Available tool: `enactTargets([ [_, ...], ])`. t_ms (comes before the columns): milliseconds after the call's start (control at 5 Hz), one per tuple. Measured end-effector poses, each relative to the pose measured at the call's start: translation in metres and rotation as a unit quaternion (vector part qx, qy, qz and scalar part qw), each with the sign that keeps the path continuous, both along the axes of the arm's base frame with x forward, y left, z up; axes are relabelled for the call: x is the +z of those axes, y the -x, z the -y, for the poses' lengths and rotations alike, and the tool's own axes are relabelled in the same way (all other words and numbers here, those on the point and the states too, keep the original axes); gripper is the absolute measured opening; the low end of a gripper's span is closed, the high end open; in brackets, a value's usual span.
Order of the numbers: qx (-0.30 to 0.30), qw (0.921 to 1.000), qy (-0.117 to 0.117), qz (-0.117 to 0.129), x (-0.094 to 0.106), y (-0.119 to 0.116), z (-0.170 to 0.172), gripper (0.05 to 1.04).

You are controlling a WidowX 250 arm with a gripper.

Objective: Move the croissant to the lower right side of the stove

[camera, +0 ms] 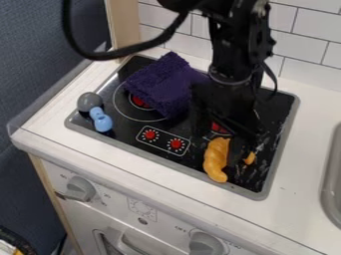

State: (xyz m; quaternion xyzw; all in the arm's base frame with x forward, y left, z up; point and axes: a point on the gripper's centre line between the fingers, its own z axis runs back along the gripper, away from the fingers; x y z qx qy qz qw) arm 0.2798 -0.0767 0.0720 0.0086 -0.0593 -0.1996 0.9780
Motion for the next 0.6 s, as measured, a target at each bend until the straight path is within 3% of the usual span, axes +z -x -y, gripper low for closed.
enactTargets([
  [400, -0.002, 0.9984, 0.010, 0.055, 0.051, -0.003, 0.002, 1.000],
  [600, -0.001, 0.9984, 0.011, 0.056, 0.052, -0.003, 0.002, 1.000],
])
